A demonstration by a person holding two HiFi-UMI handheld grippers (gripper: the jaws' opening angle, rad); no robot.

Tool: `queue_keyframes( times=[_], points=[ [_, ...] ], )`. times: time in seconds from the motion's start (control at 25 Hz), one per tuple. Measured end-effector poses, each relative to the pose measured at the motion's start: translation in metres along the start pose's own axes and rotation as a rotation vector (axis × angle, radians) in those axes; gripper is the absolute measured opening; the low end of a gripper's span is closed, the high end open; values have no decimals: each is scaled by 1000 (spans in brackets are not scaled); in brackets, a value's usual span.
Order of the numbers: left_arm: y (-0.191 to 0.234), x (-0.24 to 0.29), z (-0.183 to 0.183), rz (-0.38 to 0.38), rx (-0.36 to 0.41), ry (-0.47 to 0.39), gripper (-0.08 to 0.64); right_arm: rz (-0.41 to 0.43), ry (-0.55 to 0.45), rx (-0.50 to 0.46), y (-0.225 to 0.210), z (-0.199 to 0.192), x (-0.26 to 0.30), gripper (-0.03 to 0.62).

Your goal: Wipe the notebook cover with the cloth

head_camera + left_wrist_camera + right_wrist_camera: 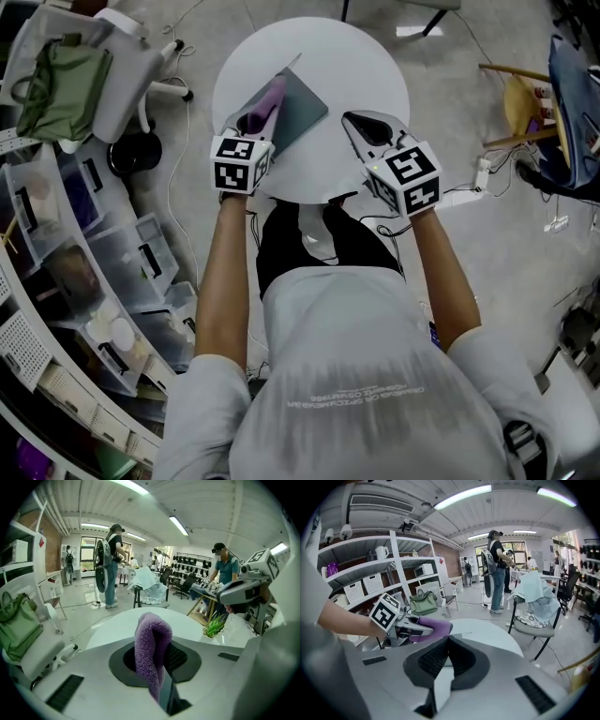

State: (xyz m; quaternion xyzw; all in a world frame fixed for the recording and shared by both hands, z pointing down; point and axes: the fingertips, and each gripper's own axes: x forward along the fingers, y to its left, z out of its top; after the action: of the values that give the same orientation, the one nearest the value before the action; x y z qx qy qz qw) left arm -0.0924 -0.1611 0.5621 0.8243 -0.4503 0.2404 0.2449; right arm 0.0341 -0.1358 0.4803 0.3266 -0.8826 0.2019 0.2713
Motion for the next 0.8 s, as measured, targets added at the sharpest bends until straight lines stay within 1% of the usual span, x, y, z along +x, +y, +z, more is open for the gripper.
queue_keyframes(
  times=[0.12,0.24,0.4,0.48,0.6,0.68,0.8],
  points=[
    [31,-7,13,45,-4,-17,48,5,11,4,3,7,17,3],
    [60,-5,20,103,25,-24,49,6,21,10,3,12,33,3],
    [87,0,24,122,3,-36,48,-4,36,26,1,16,51,3],
    [96,6,21,140,35,-6,48,-8,43,34,-2,16,57,2],
    [103,20,7,146,120,87,49,-16,56,47,-3,14,66,2],
    [103,30,-7,125,149,144,49,-22,63,56,-3,13,71,2],
    [92,43,-25,71,153,194,49,-26,70,65,-4,9,74,2]
  ],
)
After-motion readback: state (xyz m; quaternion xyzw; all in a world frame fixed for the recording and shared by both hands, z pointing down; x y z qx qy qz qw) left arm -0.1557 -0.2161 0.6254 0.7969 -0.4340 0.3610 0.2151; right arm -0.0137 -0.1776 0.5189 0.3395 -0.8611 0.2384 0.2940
